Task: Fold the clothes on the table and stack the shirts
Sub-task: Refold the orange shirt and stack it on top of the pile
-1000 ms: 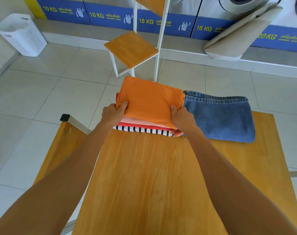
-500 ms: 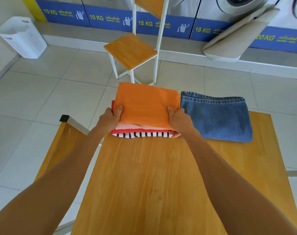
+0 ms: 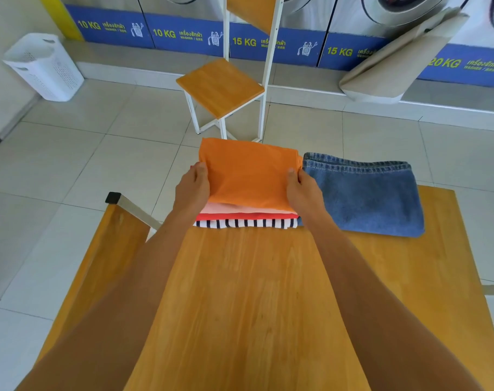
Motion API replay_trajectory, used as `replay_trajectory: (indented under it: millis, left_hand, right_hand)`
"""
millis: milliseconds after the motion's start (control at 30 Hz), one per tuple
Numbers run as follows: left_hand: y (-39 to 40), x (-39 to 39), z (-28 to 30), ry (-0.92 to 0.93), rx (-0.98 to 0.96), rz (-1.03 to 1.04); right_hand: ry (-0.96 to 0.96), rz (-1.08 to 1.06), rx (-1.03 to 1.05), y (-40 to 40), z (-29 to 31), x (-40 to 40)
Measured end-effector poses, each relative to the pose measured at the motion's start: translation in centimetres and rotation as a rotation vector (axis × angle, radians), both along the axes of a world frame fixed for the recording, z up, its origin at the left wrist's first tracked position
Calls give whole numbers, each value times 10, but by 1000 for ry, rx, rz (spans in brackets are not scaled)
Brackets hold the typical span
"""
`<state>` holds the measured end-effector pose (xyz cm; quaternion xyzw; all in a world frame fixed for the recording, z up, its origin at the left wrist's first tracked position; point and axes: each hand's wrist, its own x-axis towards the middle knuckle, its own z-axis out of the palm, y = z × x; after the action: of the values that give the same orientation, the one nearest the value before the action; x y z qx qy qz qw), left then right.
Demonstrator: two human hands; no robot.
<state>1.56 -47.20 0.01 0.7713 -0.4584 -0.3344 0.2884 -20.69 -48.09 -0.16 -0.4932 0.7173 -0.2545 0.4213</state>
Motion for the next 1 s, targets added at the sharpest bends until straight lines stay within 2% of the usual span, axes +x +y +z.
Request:
replay_trajectory:
  millis: [133,200,300,367,467,600,667,767,867,933,1000]
  left_hand:
    - [-3,4,7,39,-82,40]
    - [-4,5,6,-56,-99,117]
    - [-5,10,4,-303,-265,193]
    - [-12,14,6,-343,-341,110]
    - [-26,13,2,-352,-222,12]
    - [-43,16,-1,-297,-21,32]
    - [-49,17,0,-300,13,9]
    - [-57,16,1,-281,62,-53]
    - [-61,18,2,-148,148,-48]
    - [-61,20,4,-55,114,-37]
    - [-58,20,5,-48,5,-42]
  right_hand:
    - [-84,-76,-93,-1,-1,5]
    - [-88,-103,-73,-2,-1,6]
    - [21,-101,-36,-5,-6,2]
    - [135,-146,-64,-7,-5,-1]
    - [218,-211,-153,-9,-3,-2]
    - [195,-149,-109,-10,-8,-1]
    - [223,-88,-71,-10,-14,-4]
    - [235,-55,-126,-12,-18,-8]
    - [226,-59,-155,-14,-17,-8]
    - [221,-65,-156,-14,-19,-8]
    - [216,-67,-167,-13,-20,-9]
